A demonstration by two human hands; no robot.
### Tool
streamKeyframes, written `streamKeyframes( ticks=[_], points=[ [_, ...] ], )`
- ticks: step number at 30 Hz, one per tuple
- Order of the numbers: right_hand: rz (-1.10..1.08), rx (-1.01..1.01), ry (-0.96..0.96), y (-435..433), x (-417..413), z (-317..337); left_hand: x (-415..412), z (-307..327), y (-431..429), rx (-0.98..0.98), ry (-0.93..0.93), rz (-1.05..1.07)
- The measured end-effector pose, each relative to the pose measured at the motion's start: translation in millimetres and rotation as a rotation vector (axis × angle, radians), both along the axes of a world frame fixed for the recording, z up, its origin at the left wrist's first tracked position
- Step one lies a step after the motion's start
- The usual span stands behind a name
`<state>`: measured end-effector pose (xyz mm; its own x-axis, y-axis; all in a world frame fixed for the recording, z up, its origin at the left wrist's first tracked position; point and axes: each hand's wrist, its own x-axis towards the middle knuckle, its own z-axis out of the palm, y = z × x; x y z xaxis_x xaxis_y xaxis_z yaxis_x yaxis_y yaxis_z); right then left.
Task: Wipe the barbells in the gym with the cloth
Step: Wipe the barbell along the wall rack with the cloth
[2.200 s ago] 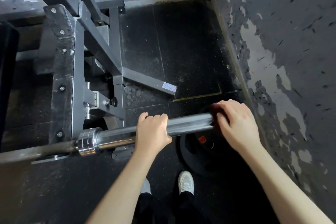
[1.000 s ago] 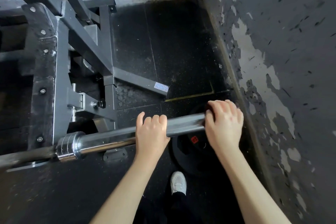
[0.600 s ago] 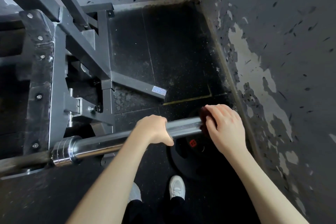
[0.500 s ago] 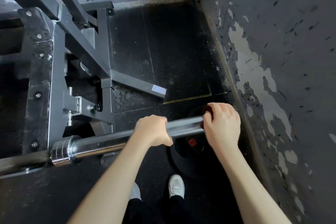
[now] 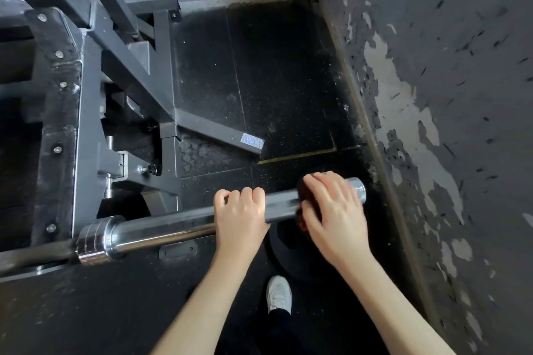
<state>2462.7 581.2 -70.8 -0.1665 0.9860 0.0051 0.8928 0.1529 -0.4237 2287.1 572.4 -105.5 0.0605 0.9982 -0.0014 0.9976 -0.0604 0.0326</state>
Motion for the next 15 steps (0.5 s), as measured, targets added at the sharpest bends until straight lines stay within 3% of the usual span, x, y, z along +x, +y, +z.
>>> streamKeyframes(
  ticks=[3,7,10,12,15],
  points=[
    [0.111,-0.022,-0.02,14.3,21.7,0.3,3.1,0.2,-2.0,0.043,0.022,0.021],
    [-0.196,-0.014,-0.046,30.3,3.3,-2.4,3.3,-1.0,-2.5,0.037,0.049,0.028],
    [0.046,-0.03,0.02,-0.6,-14.4,-3.3,2.6,-0.4,-2.8,-0.013,0.035,0.006],
    [0.131,-0.068,-0.011,0.5,4.5,-1.5,0.5,13.3,2.9,-0.118,0.007,-0.051],
    [-0.03,-0.08,-0.037,17.4,22.5,-1.7,-17.2,37.7,31.1,-0.579,-0.238,-0.082]
  ],
)
